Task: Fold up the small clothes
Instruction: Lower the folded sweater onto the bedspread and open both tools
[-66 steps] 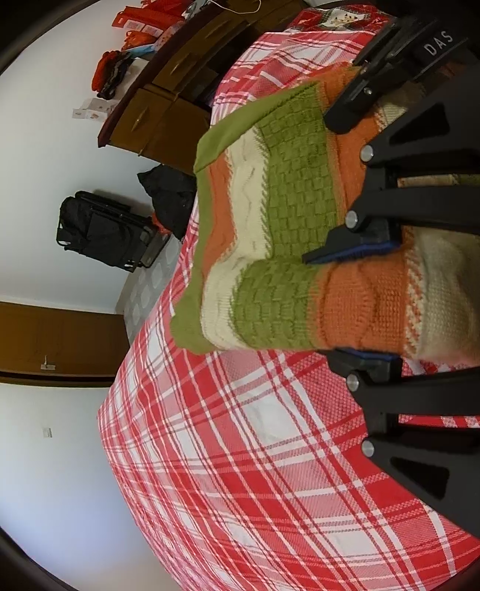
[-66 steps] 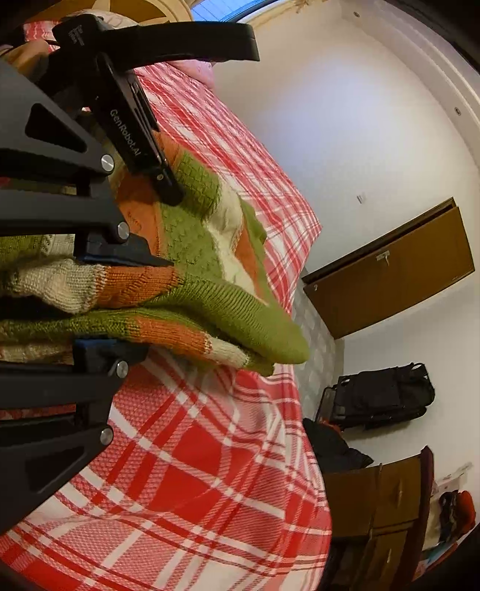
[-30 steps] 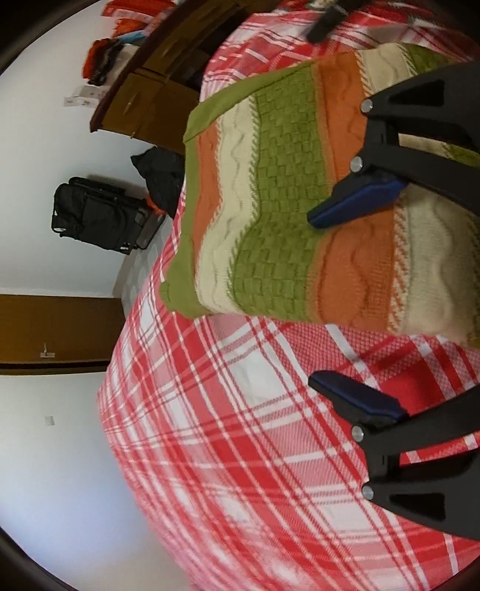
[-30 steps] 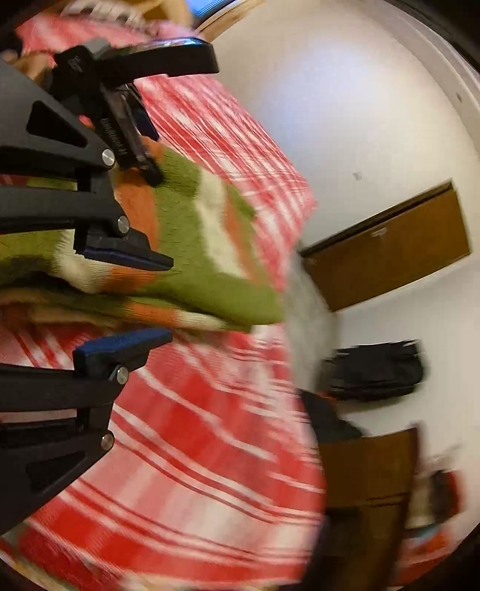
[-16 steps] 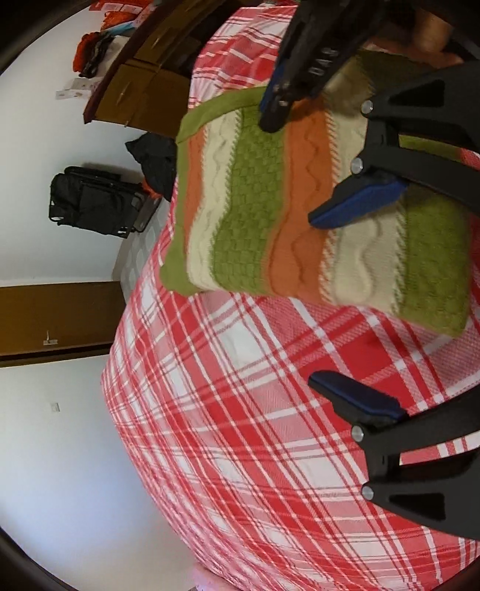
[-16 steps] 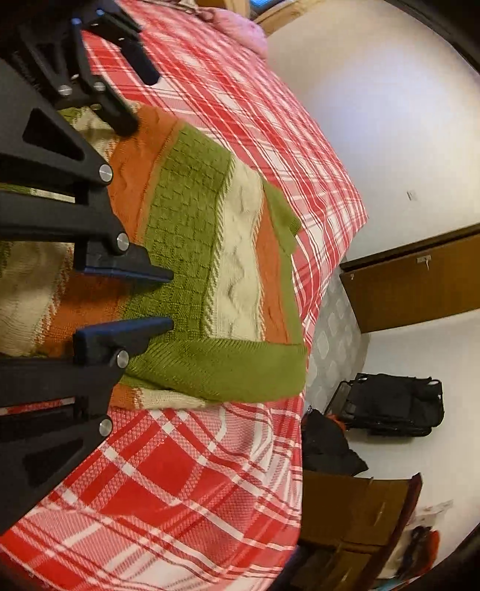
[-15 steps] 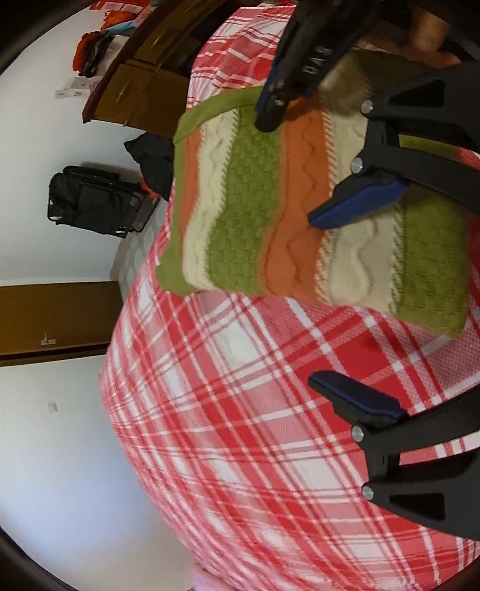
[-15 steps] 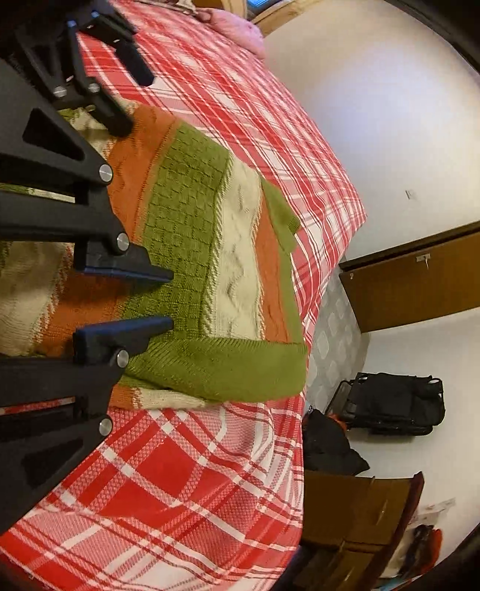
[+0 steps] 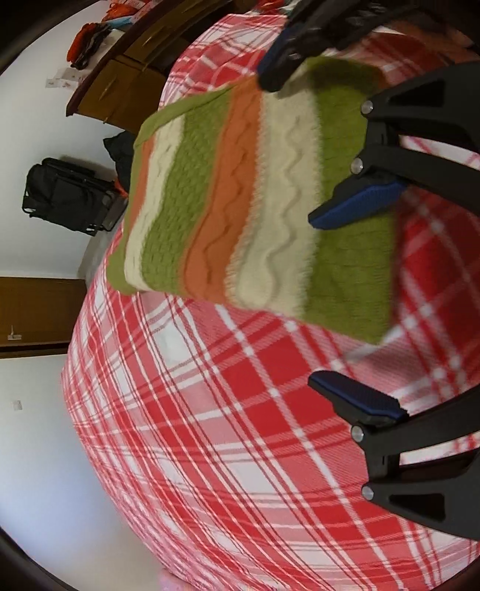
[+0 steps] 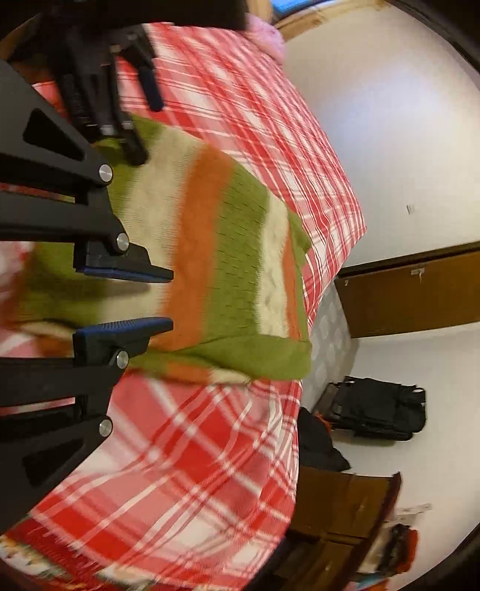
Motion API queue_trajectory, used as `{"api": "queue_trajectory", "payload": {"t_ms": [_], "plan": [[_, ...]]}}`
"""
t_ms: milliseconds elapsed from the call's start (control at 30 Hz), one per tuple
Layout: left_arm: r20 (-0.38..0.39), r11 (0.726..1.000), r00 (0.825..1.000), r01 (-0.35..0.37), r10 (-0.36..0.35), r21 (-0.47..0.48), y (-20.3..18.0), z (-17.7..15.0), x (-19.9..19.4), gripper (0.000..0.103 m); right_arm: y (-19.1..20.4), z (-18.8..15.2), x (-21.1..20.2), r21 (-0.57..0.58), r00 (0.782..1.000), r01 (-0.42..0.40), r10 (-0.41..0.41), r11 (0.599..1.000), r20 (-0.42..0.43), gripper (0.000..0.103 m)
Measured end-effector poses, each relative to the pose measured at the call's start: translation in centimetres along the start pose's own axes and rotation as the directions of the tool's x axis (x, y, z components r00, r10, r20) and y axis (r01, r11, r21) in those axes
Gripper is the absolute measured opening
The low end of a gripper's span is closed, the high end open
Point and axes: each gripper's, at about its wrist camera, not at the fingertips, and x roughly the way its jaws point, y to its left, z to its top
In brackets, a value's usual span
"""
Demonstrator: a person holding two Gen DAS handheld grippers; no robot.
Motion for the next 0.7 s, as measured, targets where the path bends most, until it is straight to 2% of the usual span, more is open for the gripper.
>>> {"api": "queue_trajectory", "payload": {"t_ms": [133, 233, 333, 400, 467, 500, 533, 567, 600, 667, 700], "plan": [[0.032, 1.0, 0.999, 0.001, -0.001, 0.006, -0.1, -1.2, -2.0, 0.082, -0.8, -2.4, -2.4, 0.011, 0.999, 0.007, -0.007, 1.0, -0.032, 0.02], [0.059, 1.0, 0.998, 0.002, -0.002, -0.003, 0.1, -2.3, -3.6, 0.084, -2.1, -3.2, -3.2, 0.138, 0.999, 0.024, -0.017, 0.99, -0.052, 0.021], [0.062, 1.0, 0.998, -0.02, 0.019, 0.021, 0.1, -3.4, -4.6, 0.087, -2.2, -3.5, -3.1, 0.175, 0.995, -0.026, 0.042, 0.984, -0.091, 0.021], [0.069, 0.997, 0.996, -0.063, 0.06, 0.034, 0.2, -4.1, -5.0, 0.087, -1.6, -3.7, -3.5, 0.16, 0.996, -0.026, 0.039, 0.987, -0.077, 0.021], [0.077, 0.997, 0.995, -0.071, 0.069, 0.023, 0.7, -4.4, -5.4, 0.087, -1.4, -4.1, -4.1, 0.17, 0.997, -0.047, 0.056, 0.984, -0.051, 0.022], [0.082, 0.997, 0.994, -0.071, 0.07, 0.013, 0.9, -4.6, -5.7, 0.087, -1.5, -4.2, -4.4, 0.197, 0.997, -0.066, 0.073, 0.978, -0.029, 0.032], [0.089, 0.997, 0.993, -0.078, 0.077, 0.001, 1.2, -4.7, -6.2, 0.087, -1.6, -4.3, -4.7, 0.217, 0.997, -0.078, 0.082, 0.973, -0.011, 0.05], [0.097, 0.996, 0.992, -0.084, 0.084, -0.002, 1.2, -4.7, -6.5, 0.087, -1.7, -4.4, -5.2, 0.24, 0.995, -0.096, 0.094, 0.966, 0.022, 0.058], [0.12, 0.995, 0.988, -0.097, 0.097, -0.005, 1.3, -4.7, -7.3, 0.087, -1.6, -4.5, -5.6, 0.249, 0.994, -0.108, 0.099, 0.962, 0.049, 0.063], [0.162, 0.994, 0.98, -0.114, 0.113, -0.002, 1.3, -4.8, -8.5, 0.092, -1.3, -4.6, -6.7, 0.234, 0.991, -0.116, 0.096, 0.965, 0.094, 0.063], [0.19, 0.992, 0.974, -0.125, 0.123, -0.002, 1.2, -4.9, -9.2, 0.098, -1.2, -4.5, -7.2, 0.218, 0.99, -0.109, 0.088, 0.97, 0.107, 0.063]]}}
